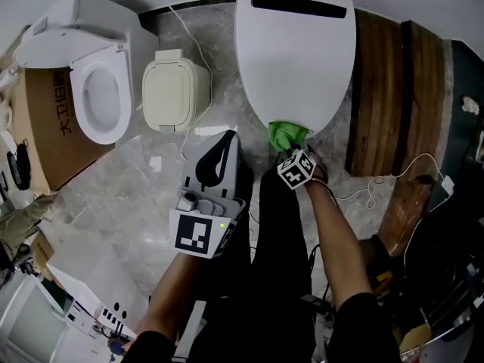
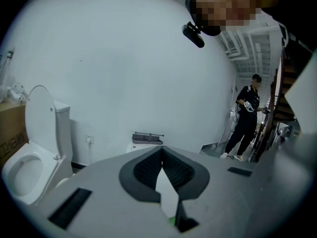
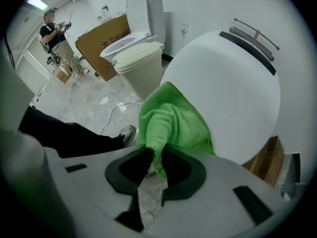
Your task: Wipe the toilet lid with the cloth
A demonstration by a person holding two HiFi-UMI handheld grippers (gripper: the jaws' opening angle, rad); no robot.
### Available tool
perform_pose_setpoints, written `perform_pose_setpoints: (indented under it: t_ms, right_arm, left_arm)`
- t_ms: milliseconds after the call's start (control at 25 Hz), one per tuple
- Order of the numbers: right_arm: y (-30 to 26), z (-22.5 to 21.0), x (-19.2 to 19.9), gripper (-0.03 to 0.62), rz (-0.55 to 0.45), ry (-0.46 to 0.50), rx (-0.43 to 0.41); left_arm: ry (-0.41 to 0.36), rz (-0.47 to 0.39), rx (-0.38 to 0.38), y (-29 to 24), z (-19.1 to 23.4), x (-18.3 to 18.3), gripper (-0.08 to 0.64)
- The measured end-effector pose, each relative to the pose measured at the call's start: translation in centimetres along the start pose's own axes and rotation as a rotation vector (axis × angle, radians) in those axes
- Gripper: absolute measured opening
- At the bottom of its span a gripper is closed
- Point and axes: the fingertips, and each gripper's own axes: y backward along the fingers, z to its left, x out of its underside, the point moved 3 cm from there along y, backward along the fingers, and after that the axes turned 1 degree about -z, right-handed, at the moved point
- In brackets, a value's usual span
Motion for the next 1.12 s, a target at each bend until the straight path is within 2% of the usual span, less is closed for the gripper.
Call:
perform_pose_setpoints:
  t_ms: [200, 440, 520, 640, 840, 1120]
  right_arm:
    - [3.5, -1.6, 5.0, 0.083, 0.059, -0.055, 0.025]
    - [11.2, -5.3, 6.0, 0.083, -0.039, -0.216, 0.092]
    - [14.4, -6.5, 5.0, 0.083, -0.098, -0.284, 0.117]
    - [19.6, -7.7, 2.8, 0.083, -0.212, -0.373, 0.149]
    - [29.0, -9.1, -2.2, 0.081, -0.456, -0.499, 0.211]
    - [43.5, -9.0, -7.4, 0.083, -0.752, -0.516, 0.309]
  left_arm:
    - [-0.037, -0.008, 0.039, -0.5, -3.0, -3.4, 0.009]
    - [-0.077, -0.04, 0.074, -0.6, -6.9, -9.1, 0.009]
    - [-0.099, -0.068, 0.082, -0.5, -7.9, -11.8, 0.009]
    - [-0.1, -0.056, 0.076, 0.5, -9.2, -14.9, 0.009]
    - [-0.125, -0.101, 0.089, 2.6, -11.1, -18.9, 0.009]
    - [-0.169, -0.162, 0.122, 5.9, -13.2, -23.5, 0.009]
